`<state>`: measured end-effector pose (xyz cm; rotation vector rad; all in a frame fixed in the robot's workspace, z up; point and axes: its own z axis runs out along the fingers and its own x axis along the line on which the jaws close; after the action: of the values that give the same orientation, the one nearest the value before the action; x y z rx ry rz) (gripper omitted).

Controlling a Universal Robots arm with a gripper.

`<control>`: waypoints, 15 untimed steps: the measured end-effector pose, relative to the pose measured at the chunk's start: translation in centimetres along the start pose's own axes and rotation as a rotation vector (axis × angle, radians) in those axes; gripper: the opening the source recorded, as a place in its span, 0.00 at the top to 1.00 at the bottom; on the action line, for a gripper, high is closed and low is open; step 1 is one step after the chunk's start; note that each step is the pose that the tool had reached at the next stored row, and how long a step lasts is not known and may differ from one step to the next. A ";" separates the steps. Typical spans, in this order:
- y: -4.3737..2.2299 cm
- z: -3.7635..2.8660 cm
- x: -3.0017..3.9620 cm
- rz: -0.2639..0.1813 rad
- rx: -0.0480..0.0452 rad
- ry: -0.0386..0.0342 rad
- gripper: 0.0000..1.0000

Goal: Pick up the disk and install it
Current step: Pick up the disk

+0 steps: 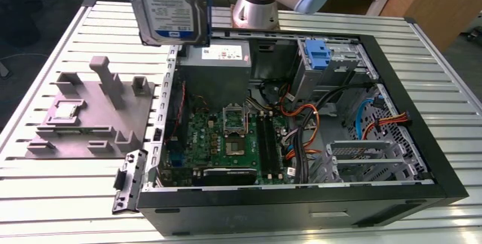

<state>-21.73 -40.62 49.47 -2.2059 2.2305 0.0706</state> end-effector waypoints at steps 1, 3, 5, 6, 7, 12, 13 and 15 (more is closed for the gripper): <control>-0.41 0.01 0.00 0.000 0.0000 0.0000 0.63; -0.96 0.04 -0.01 0.000 0.0000 0.0000 0.63; -1.10 0.09 0.04 0.000 0.0001 0.0000 0.63; -1.14 0.11 0.14 0.000 -0.0001 0.0003 0.63; -1.17 0.13 0.33 0.000 -0.0001 0.0003 0.63; -1.25 0.31 1.73 0.000 0.0001 0.0002 0.63; -1.40 0.35 1.91 0.000 0.0001 0.0002 0.63; -2.16 0.38 2.06 0.000 0.0000 0.0003 0.63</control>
<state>-19.60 -42.69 48.95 -2.2061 2.2306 0.0703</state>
